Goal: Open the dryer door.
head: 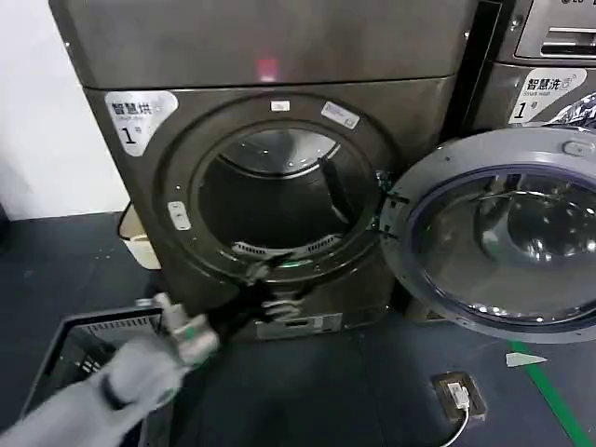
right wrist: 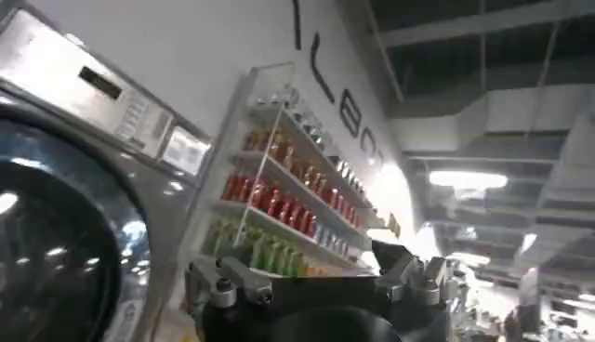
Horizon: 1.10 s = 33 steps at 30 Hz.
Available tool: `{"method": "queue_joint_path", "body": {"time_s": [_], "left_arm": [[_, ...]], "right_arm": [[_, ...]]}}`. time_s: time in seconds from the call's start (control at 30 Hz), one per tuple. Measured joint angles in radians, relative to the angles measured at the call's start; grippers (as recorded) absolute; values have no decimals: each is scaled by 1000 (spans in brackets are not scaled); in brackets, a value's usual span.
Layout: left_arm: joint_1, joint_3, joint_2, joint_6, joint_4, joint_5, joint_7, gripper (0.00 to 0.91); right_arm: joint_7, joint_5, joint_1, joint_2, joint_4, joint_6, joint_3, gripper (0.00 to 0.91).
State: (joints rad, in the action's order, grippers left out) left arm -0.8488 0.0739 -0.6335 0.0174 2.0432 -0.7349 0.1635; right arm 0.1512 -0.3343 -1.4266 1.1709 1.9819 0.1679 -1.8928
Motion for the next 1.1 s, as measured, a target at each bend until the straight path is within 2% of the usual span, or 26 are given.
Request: {"method": "queue_joint_path", "body": {"time_s": [0.13,0.23,0.33,0.57,0.9,1.1], "left_arm": [[-64,-76,108,-34,33,-64,5,907],[-109,-118,189,-1,39,-60,53,907],[-141,-134,275,-6,32,-63,73,907],[-144,-140,468,-40,27,-50,152,907],[-147,-121,639,-205,18,0,217,907],[-143,-68,665,-227,-12,39,234,907]], "right_arm": [[-8,2,9,-15,-3,0,-19,907],[-11,3,20,-27,-13,3,-19,907],[-10,2,30,-32,-16,4,-19,907],[-26,2,38,-45,-21,0,-48,907],[-23,2,34,-39,-24,-1,-56,907],[-21,2,30,-37,-23,-4,-62,907]]}}
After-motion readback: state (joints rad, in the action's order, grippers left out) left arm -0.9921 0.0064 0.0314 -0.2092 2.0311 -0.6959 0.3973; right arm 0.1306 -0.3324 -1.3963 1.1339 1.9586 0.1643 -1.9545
